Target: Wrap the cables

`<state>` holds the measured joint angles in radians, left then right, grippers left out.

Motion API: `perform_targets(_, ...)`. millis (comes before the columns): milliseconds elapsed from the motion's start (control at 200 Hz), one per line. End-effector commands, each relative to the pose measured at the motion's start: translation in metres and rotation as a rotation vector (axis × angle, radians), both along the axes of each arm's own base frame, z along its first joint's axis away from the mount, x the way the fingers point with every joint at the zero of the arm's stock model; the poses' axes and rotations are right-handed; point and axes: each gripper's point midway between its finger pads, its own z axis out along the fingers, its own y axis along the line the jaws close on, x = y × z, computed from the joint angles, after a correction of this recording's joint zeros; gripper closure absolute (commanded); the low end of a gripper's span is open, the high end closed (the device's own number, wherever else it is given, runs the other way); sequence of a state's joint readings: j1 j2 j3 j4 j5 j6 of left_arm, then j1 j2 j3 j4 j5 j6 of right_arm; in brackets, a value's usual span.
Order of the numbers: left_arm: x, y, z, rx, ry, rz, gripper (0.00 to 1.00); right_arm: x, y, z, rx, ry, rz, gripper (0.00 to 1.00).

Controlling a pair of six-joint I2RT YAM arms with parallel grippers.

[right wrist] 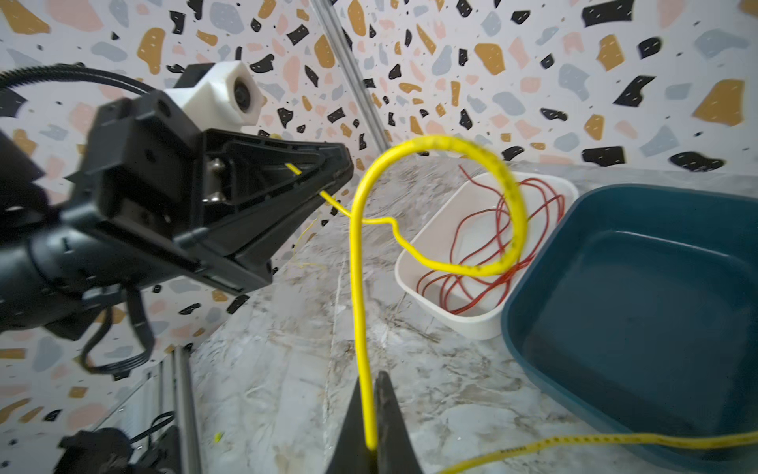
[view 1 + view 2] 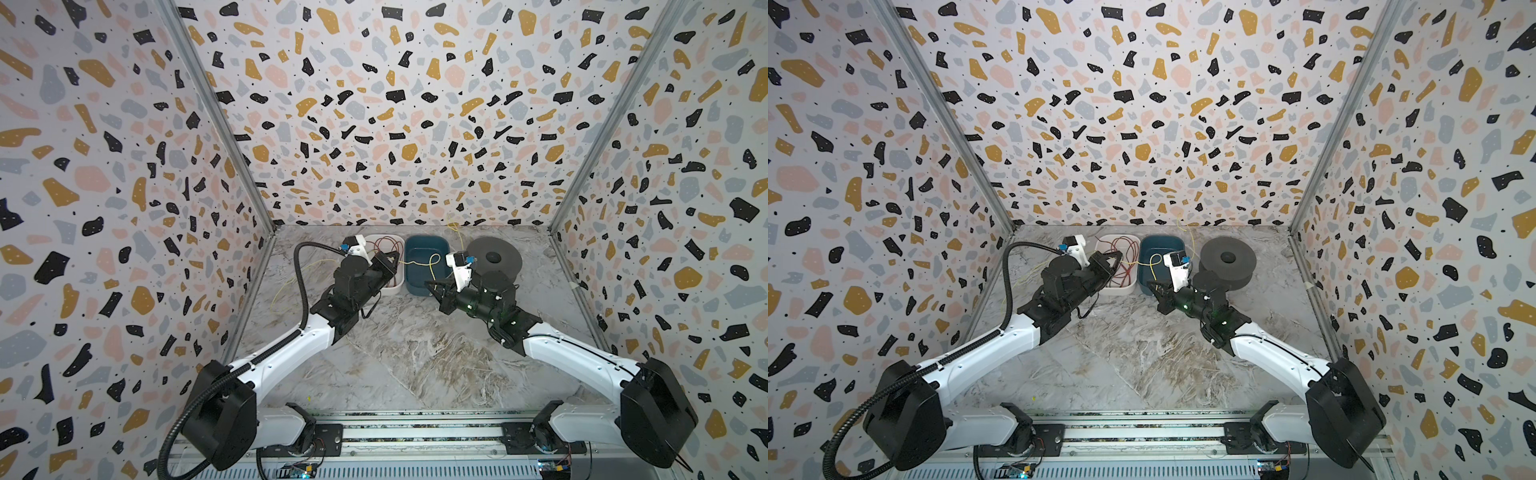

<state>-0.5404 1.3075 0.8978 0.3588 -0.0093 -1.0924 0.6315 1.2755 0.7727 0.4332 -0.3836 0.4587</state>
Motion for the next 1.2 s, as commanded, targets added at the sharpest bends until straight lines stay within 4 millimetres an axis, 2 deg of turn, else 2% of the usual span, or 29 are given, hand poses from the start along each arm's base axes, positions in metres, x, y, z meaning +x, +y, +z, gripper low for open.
perform_targets(0, 0.021, 0.05, 0.018, 0.162, -0.089, 0.172, 1.0, -0.021, -0.008, 0.041, 0.106, 0.027, 0.145, 1.0)
perform_targets(165, 0.028, 0.081, 0.019, 0.263, -0.119, 0.226, 1.0, -0.022, -0.028, 0.044, 0.108, 0.152, 0.214, 1.0)
perform_targets(270, 0.025, 0.093, 0.023, 0.317, -0.148, 0.25, 1.0, -0.018, -0.046, 0.04, 0.109, 0.248, 0.217, 1.0)
perform_targets(400, 0.022, 0.103, 0.026, 0.374, -0.171, 0.266, 1.0, -0.002, -0.08, 0.029, 0.125, 0.363, 0.13, 1.0)
perform_targets(561, 0.02, 0.106, 0.029, 0.377, -0.177, 0.247, 1.0, 0.018, -0.132, 0.015, 0.073, 0.44, -0.103, 1.0)
perform_targets(571, 0.02, 0.106, 0.024, 0.385, -0.159, 0.244, 1.0, 0.019, -0.133, 0.014, 0.067, 0.439, -0.111, 1.0)
perform_targets(671, 0.015, 0.1, 0.022, 0.346, -0.152, 0.203, 1.0, 0.021, -0.153, 0.01, -0.053, 0.438, -0.213, 1.0)
perform_targets(766, 0.009, 0.084, 0.014, 0.272, -0.121, 0.119, 1.0, 0.015, -0.157, 0.011, -0.106, 0.425, -0.226, 1.0)
perform_targets(781, 0.009, 0.081, 0.02, 0.247, -0.143, 0.11, 1.0, 0.013, -0.157, 0.012, -0.114, 0.422, -0.227, 1.0)
perform_targets(816, 0.006, 0.075, 0.017, 0.211, -0.133, 0.08, 1.0, 0.011, -0.159, 0.009, -0.141, 0.423, -0.24, 1.0)
perform_targets(931, -0.008, 0.058, 0.012, 0.114, -0.121, 0.011, 1.0, -0.004, -0.163, -0.011, -0.255, 0.464, -0.274, 1.0)
perform_targets(1196, -0.024, 0.052, -0.013, 0.202, -0.094, -0.015, 1.0, -0.034, -0.179, -0.065, -0.375, 0.571, -0.347, 0.99)
